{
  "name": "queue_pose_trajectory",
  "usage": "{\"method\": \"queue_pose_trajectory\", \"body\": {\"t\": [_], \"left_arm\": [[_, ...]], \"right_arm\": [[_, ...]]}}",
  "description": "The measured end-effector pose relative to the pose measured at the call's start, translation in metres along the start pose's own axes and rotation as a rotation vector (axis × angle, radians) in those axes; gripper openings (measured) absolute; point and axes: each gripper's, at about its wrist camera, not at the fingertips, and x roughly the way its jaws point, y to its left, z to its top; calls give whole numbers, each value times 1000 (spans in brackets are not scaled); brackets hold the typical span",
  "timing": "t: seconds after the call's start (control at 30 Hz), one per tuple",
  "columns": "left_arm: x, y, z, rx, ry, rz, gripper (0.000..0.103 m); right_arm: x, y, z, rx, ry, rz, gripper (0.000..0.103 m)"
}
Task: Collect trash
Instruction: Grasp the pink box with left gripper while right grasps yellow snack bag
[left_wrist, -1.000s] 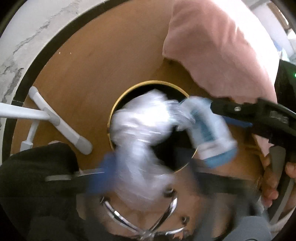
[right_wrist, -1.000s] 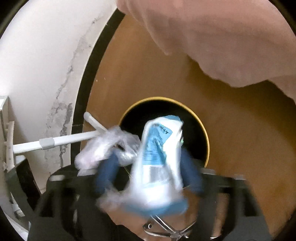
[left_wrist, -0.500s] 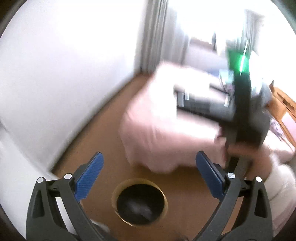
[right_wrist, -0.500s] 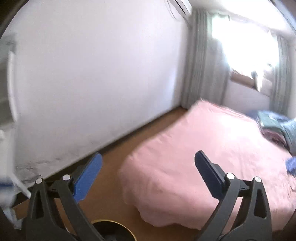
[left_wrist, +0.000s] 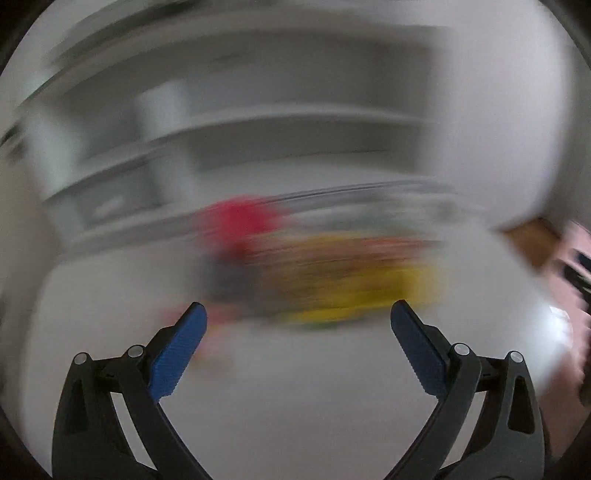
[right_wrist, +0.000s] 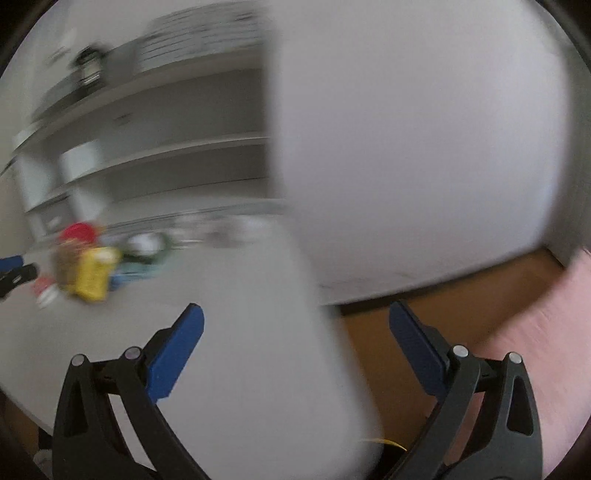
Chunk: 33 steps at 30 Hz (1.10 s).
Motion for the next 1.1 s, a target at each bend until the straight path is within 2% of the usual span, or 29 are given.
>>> {"method": "queue_pose_trajectory", "body": {"t": [0.07,0.17,0.23,0.3,0.37,0.47,0.53,0.57,0.6,0.63,0.67,0.7,0.77,0.83,0.97,1.1], "left_arm": [[14,52,-6,-85,64,101,97],[27,82,-8,-95,119,145,97],[34,89,-11,-72,139,135,97],[41,88,-12,-67,153,89,97],[54,89,-7,-55,156,44,97],[64,80,-1,-17,165,18,97],[83,77,-3,10,174,16,97],[86,79,-2,2,169,1,97],[92,89,-4,-12,172,-14,96],[94,95,-5,-34,177,-38,96],[103,102,-3,-47,178,-52,91],[104,106,-4,-49,169,-50,80],[103,103,-9,1,161,-2,64],[99,102,-10,11,149,-15,43],[92,110,-14,-48,134,-30,42],[81,114,-12,-53,104,-6,42]], "right_arm": [[16,47,14,-101,7,120,97],[42,127,39,-277,20,261,97],[56,167,51,-383,29,303,97],[69,200,58,-476,35,318,97],[81,220,62,-523,62,348,97],[101,246,67,-575,109,373,97],[110,253,66,-610,129,366,97],[113,255,65,-620,145,367,92],[117,258,64,-621,162,374,83],[122,258,63,-614,193,391,59],[128,257,59,-604,216,412,52],[129,255,57,-595,224,415,52],[127,255,55,-597,216,419,48],[124,252,57,-584,217,431,42],[120,246,63,-523,222,456,36],[106,230,73,-450,188,466,35]]}}
